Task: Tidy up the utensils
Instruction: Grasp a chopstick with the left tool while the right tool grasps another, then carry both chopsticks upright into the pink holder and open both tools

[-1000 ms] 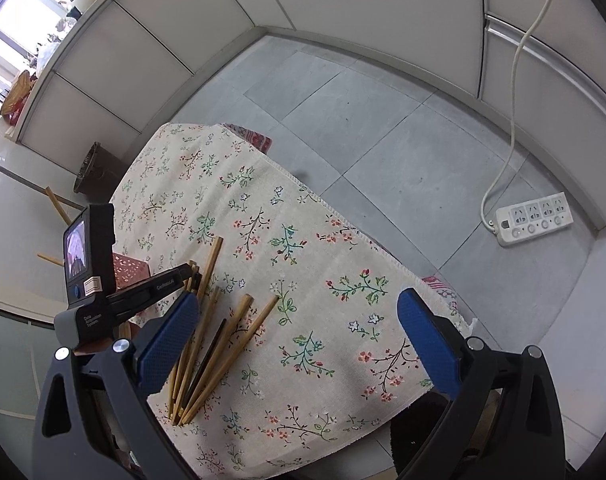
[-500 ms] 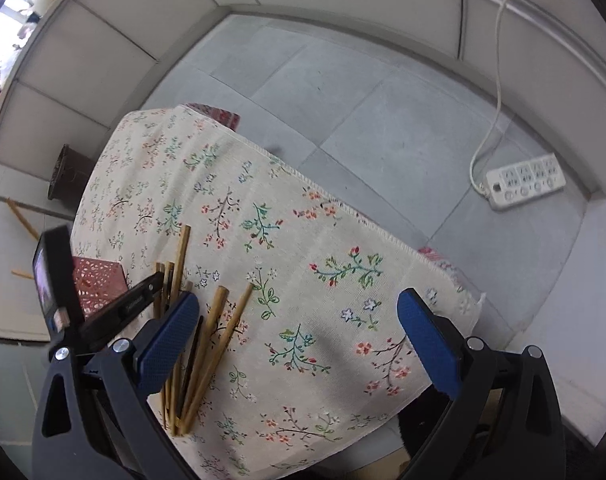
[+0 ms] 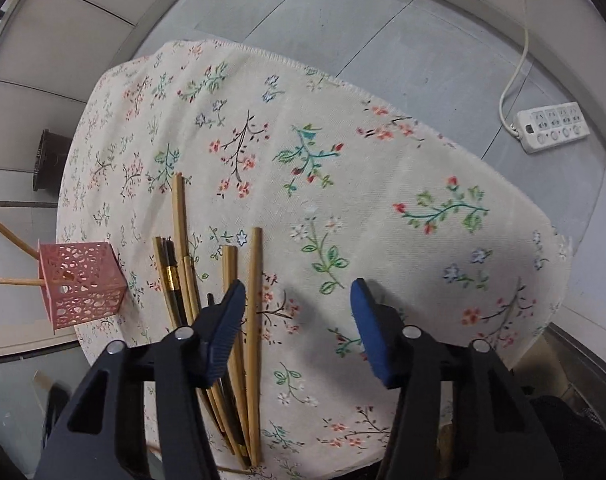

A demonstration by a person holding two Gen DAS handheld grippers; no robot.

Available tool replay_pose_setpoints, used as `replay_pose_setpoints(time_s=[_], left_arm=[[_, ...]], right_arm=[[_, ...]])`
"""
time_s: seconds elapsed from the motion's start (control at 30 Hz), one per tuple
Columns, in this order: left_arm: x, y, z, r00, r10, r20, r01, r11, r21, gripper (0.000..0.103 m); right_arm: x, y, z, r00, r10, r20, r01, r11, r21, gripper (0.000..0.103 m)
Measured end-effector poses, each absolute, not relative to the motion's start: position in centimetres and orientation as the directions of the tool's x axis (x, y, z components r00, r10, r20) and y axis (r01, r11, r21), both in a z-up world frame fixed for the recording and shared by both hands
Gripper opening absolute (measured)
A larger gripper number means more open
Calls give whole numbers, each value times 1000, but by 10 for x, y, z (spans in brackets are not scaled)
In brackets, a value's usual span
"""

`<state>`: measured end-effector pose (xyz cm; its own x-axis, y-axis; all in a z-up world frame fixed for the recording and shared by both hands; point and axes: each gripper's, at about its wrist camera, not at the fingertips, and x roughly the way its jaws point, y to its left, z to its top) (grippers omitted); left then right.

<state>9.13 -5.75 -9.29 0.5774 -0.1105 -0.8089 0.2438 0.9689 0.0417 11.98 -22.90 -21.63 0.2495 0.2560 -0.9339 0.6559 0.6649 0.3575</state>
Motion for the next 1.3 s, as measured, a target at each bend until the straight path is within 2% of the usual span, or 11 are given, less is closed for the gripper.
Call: replay_pose_setpoints(time_s=[0.37,0.4,0.47,0.5,0.67,0.83,1.0,1.3], left_arm=[[55,-9,-42,697,-145,-703,199,980,-4,7],[55,-3,-40,701,-142,-698,189,982,-10,7],[56,5,-40,704,-142,-696,175,984,-24,7],[57,9,-39,704,-142,-696,167,985,-33,7],[56,22,-32,718,-154,-679,139,987,-76,6],[52,27,-19,741,-162,-652,127,987,-101,6],[49,29,-9,760,-163,-629,111,986,-121,6],[58,33,27,810,-166,-562,87,982,-166,6]], right_arm=[[149,-198,-228,205,208,-957,644,707,291,28],[150,-197,-227,210,193,-958,643,711,284,25],[150,-194,-228,209,168,-963,647,715,265,10],[150,-193,-229,210,171,-963,650,711,268,7],[140,-197,-219,296,219,-930,661,655,365,6],[115,-187,-158,461,228,-858,542,693,475,6],[82,-177,-89,619,215,-756,378,761,527,6],[55,-185,7,768,222,-600,218,791,572,6]])
